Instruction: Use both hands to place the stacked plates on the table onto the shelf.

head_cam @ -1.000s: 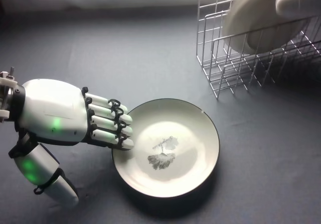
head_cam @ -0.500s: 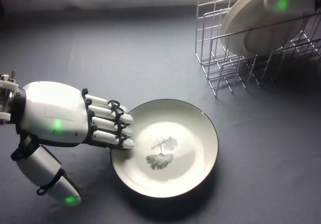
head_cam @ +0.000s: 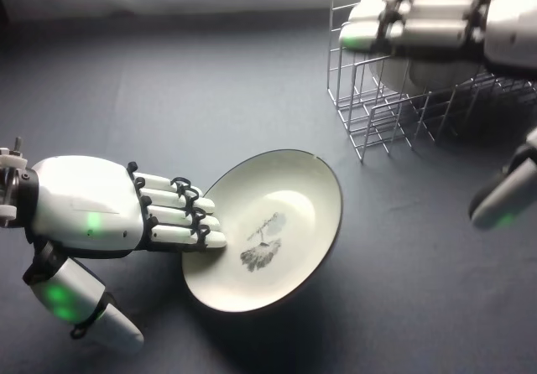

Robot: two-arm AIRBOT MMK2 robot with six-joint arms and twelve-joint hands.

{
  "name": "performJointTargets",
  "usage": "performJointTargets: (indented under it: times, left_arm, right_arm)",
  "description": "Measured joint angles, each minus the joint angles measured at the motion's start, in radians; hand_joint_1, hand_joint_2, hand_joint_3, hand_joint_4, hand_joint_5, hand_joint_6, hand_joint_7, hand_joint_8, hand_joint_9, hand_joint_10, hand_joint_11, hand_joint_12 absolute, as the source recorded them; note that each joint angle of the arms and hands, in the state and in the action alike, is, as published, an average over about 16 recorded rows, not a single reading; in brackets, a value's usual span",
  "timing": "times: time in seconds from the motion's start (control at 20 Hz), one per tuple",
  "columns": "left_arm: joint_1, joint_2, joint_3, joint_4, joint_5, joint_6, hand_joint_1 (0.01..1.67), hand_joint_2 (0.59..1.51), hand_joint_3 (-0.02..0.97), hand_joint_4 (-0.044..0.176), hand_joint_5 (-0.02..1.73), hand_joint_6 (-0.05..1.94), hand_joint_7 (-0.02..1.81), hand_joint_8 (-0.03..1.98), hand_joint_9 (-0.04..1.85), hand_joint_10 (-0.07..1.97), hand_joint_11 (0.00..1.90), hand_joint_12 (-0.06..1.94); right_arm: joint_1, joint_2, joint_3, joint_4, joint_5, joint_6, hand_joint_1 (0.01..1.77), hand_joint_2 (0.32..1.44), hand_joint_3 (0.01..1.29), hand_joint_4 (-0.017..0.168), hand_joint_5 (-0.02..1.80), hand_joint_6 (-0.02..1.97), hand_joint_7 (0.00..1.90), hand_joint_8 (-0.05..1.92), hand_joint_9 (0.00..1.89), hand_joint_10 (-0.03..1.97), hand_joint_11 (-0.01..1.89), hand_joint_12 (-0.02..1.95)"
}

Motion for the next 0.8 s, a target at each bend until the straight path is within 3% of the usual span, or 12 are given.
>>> performJointTargets:
  times: [0.35, 0.8]
  left_arm:
    - [0.039, -0.004, 0.005, -0.028, 0.012, -0.008, 0.02, 1.059, 0.020, -0.008, 0.00, -0.04, 0.00, -0.01, -0.02, -0.05, 0.03, 0.02]
    - [0.040, -0.006, 0.010, -0.030, 0.010, -0.008, 0.02, 1.060, 0.020, -0.008, -0.01, -0.04, 0.00, -0.01, -0.03, -0.05, 0.03, 0.02]
  right_arm:
    - [-0.033, -0.018, -0.026, -0.210, 0.057, -0.002, 0.34, 0.67, 0.02, 0.004, 0.02, -0.01, 0.01, 0.00, 0.02, 0.01, 0.02, 0.01]
    - [-0.055, -0.047, -0.068, -0.286, 0.039, -0.001, 0.75, 0.79, 0.05, 0.003, 0.02, -0.01, 0.01, 0.00, 0.01, 0.01, 0.02, 0.01]
